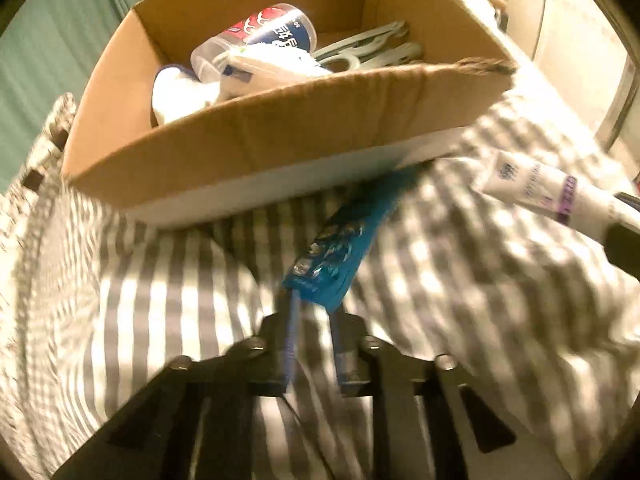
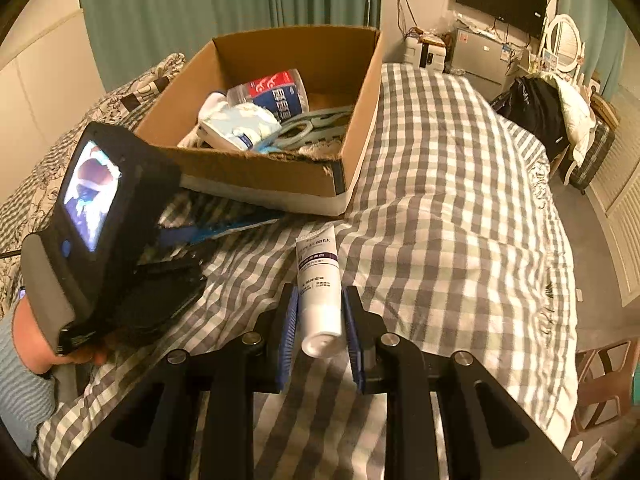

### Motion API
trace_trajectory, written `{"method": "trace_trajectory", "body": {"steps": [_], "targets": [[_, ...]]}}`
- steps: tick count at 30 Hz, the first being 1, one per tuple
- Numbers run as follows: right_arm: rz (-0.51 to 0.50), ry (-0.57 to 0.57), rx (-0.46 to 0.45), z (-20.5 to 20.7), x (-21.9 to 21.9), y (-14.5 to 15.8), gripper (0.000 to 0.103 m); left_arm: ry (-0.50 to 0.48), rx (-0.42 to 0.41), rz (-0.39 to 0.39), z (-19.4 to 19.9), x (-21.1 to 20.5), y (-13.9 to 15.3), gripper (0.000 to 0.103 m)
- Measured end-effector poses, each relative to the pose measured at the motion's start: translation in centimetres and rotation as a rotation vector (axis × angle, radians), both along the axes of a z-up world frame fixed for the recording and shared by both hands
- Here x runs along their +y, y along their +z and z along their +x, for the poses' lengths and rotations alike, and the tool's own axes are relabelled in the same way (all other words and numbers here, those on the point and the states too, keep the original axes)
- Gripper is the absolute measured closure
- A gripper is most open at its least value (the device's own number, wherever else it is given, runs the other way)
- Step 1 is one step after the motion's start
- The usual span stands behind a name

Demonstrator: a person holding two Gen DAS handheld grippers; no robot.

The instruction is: Organize objects

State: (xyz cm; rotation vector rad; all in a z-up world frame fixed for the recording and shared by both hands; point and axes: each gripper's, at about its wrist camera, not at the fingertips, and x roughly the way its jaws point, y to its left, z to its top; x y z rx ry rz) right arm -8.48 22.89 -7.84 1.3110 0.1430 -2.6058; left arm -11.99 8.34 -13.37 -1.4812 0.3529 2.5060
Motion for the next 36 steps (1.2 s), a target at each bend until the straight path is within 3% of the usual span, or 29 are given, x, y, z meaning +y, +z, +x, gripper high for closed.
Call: {"method": "trace_trajectory", "body": {"steps": [8,12,15,17,19,21,22,31,36], "targets": [[0.034,-0.011,0.068,2.9,-0.6,3.9,0.081,-0.032,0.033,0.122,4.5,-0.9,4.5,0.102],[0.048,-0.010,0.106,4.7,-1.4,6.1,0.081,-0.041,0.091,0.130,6.3,-0.2,7.2,0.102],[0.054,-0.010,0.135,6.0,-1.7,7.6,0.081,-0.041,0.115,0.131,7.2,-0.7,7.6,0.101],[0.050,-0.011,0.146,6.6,-1.8,8.3,0.081,-0.033,0.126,0.119,6.4,-1.1,7.3,0.098],[0.047,-0.015,0.154,6.9,-1.8,8.7,0.081,-0.034,0.111,0.099,5.9,-0.7,6.1,0.088],[0.045,-0.019,0.150,6.9,-1.7,8.5,0.081,-0.025,0.101,0.075,5.2,-0.5,4.9,0.045],[0.046,-0.021,0.145,6.7,-1.6,8.2,0.081,-0.019,0.105,0.061,4.9,-0.3,4.3,0.037],[0.037,-0.052,0.059,3.2,0.3,3.4,0.081,-0.014,0.007,-0.003,-0.3,1.9,-1.2,0.035],[0.000,-0.062,0.052,1.7,1.4,1.9,0.081,-0.014,0.012,-0.032,-2.5,2.8,-2.7,0.035]]}}
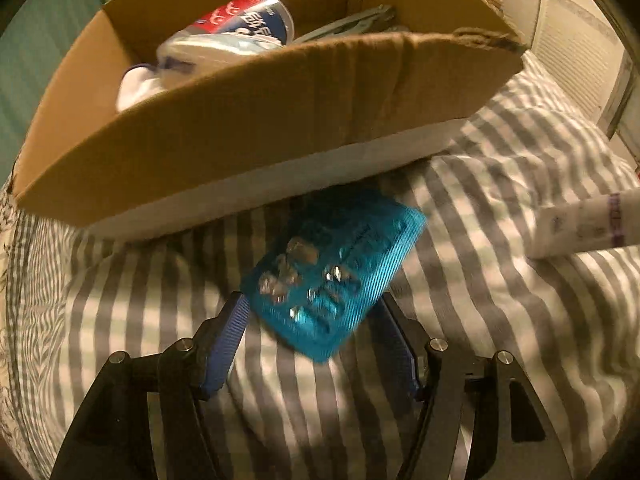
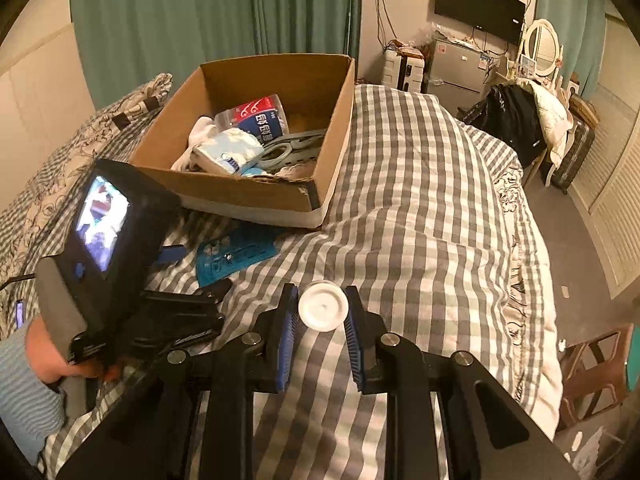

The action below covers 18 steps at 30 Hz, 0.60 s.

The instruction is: Organize objects

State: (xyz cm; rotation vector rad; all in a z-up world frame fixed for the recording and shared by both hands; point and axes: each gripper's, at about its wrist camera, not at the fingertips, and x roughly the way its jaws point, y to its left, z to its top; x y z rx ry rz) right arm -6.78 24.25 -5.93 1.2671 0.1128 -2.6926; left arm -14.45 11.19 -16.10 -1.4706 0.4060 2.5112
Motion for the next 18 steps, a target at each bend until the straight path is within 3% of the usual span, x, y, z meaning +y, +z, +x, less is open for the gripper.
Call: {"method": "trace_trajectory", "body": {"steps": [4,5,6,10,11,13,18], "targets": [[-0.029,0.009,0.011,-0.5,0.7,-0.2,0.080,0.010,0.002,0.007,-0.9,0.1,-0.7,0.035],[-0.036,0.012,0.016,-0.6,0.8,-0.2,0.080,0.010,-0.003,0.018,-0.9,0.0,-0.8,0.041],[-0.042,0.013,0.019,-0.6,0.8,-0.2,0.080,0.001,-0.009,0.037,-0.9,-0.1,-0.7,0.057],[-0.049,0.015,0.031,-0.5,0.8,0.0,0.080,-0.023,0.017,0.013,-0.2,0.2,-0.1,0.067],[-0.047,0.015,0.033,-0.5,0.8,0.1,0.080,-0.028,0.027,0.009,0.2,0.2,0.2,0.077],[-0.044,0.015,0.038,-0.2,0.7,0.3,0.080,-0.032,0.043,0.000,0.8,0.1,0.8,0.081],[-0.035,0.009,0.064,1.0,0.7,1.7,0.081,-0.022,0.038,0.078,3.0,-1.4,3.5,0.093]]}}
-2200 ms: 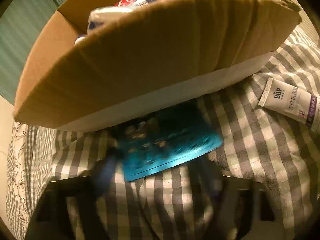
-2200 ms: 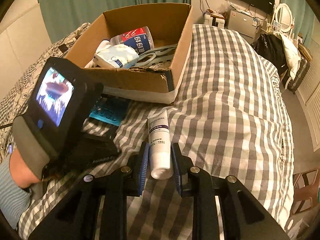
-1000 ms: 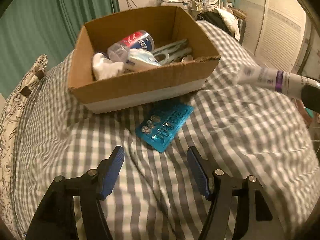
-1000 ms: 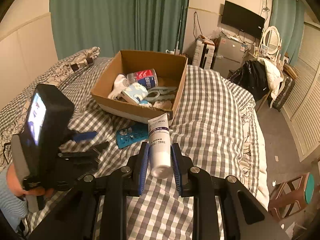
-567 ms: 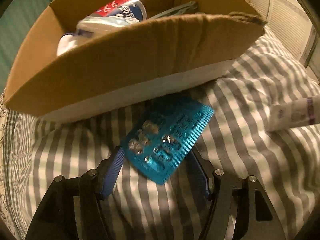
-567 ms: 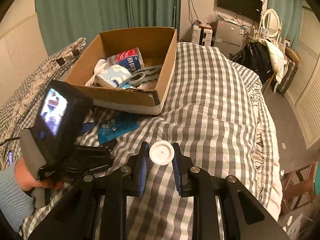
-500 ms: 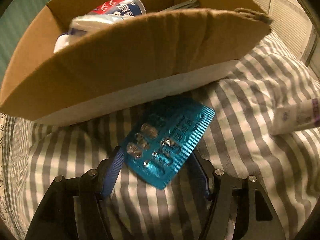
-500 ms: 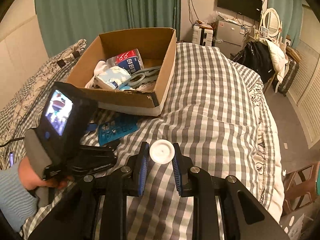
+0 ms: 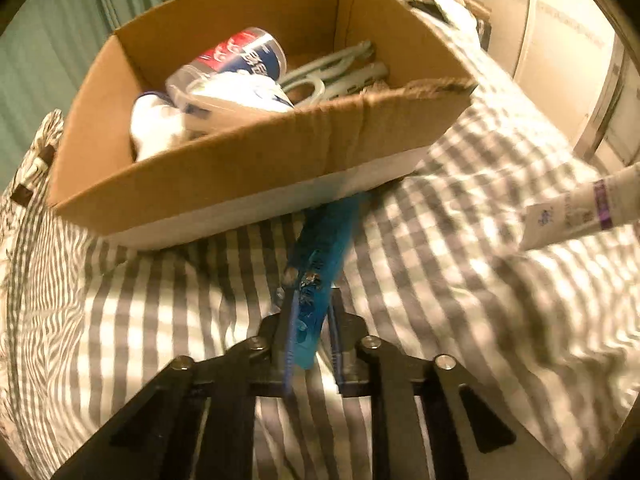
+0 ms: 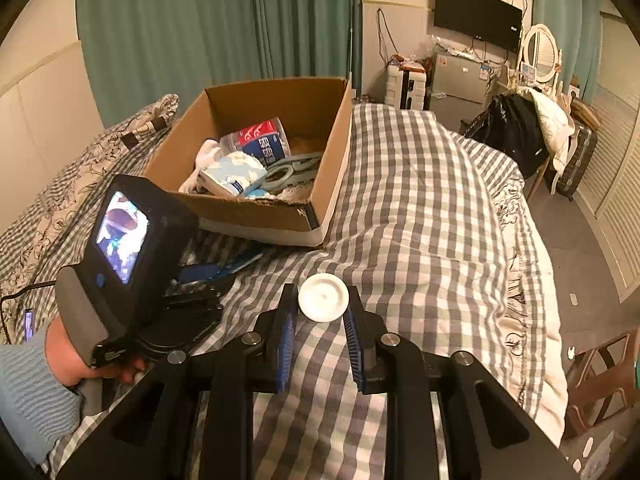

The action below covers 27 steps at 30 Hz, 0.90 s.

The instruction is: Organize objects

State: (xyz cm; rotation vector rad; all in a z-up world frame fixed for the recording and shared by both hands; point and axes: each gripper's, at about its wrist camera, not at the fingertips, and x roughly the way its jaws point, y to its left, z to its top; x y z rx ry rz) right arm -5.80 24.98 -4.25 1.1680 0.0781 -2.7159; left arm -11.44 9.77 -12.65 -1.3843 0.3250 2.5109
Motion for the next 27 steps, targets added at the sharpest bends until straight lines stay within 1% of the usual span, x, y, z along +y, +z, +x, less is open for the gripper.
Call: {"method": "trace_trajectory", "body": {"steps": [5,9,11,15,18,20,24,27], "targets": [[0.012,0.000,0.041,1.6,-0.4,2.3,0.081,0.008,0.016,0.083,2.7,-2.0,3.0,0.095],[0.020,0.012,0.082,2.9,-1.1,4.5,0.081,0.016,0.043,0.156,4.0,-3.4,6.5,0.096],[0.021,0.019,0.103,3.3,-1.6,5.6,0.081,0.018,0.062,0.184,3.1,-3.2,8.1,0.096],[0.024,0.034,0.147,2.8,-2.7,7.7,0.081,0.026,0.121,0.250,1.7,-4.8,12.0,0.096],[0.027,0.044,0.187,1.5,-3.5,9.3,0.081,0.048,0.171,0.284,0.0,-5.4,14.4,0.096],[0.027,0.049,0.212,0.0,-4.2,10.0,0.081,0.059,0.188,0.305,-1.4,-5.8,15.4,0.096],[0.032,0.055,0.240,-3.5,-5.1,10.8,0.081,0.081,0.238,0.310,-5.0,-6.1,16.4,0.096],[0.019,0.057,0.241,-6.2,-5.5,10.6,0.081,0.107,0.248,0.292,-8.2,-6.1,15.6,0.096]]}}
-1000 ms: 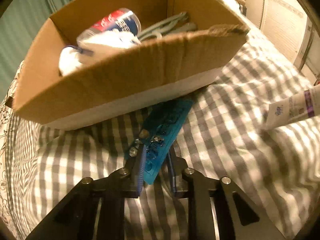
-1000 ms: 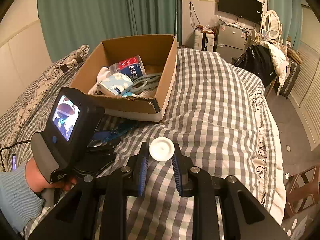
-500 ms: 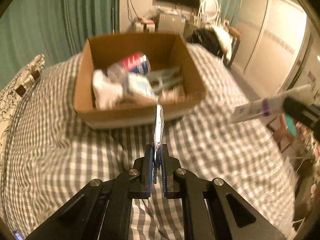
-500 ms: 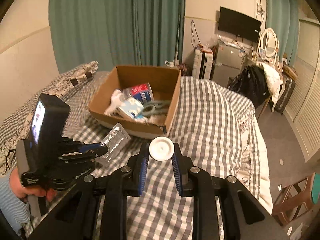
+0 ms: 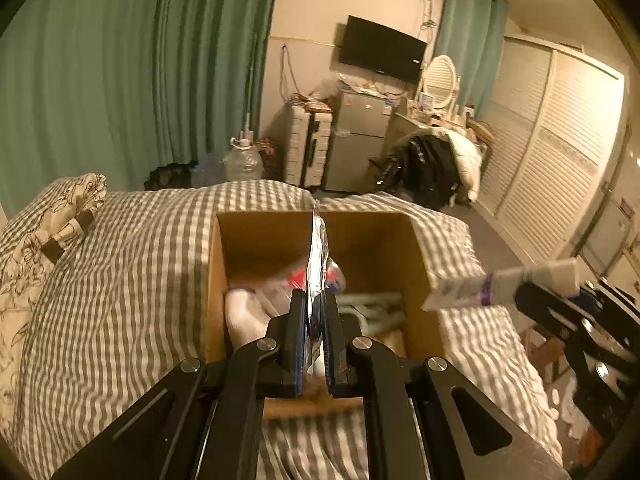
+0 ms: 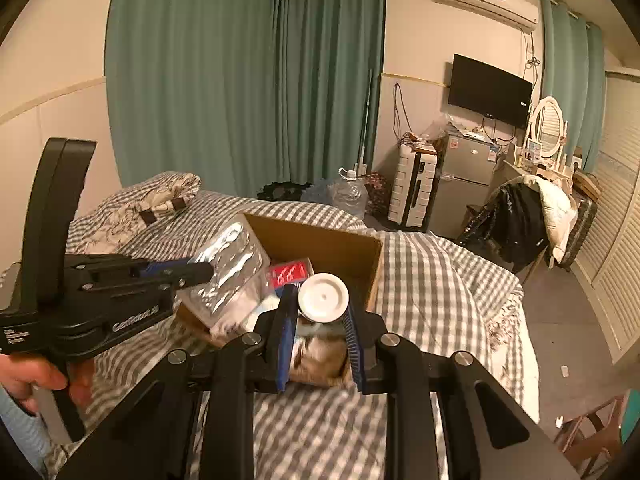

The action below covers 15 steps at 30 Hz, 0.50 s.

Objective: Organize objects
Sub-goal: 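Carry the blister pack over the box and open the left gripper, then lower the lotion tube into the box and open the right gripper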

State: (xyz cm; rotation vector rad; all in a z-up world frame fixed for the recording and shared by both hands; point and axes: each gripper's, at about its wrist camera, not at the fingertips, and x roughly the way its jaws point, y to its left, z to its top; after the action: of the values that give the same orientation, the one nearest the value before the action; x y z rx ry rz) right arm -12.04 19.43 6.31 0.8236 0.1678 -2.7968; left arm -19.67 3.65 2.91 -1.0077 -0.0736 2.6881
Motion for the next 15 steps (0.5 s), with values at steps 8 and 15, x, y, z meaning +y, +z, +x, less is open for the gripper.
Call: {"method": "trace_trajectory", "body": {"steps": [8,15], "targets": [[0.030,-0.015,-0.041,-4.2,-0.7,-2.8,0.081,0.034,-0.017,-0.116,-2.6,0.0,-3.2,0.042],[0.059,-0.029,-0.032,-5.6,-1.6,-3.1,0.081,0.064,0.022,-0.156,-0.5,-0.9,-3.2,0.031]]}}
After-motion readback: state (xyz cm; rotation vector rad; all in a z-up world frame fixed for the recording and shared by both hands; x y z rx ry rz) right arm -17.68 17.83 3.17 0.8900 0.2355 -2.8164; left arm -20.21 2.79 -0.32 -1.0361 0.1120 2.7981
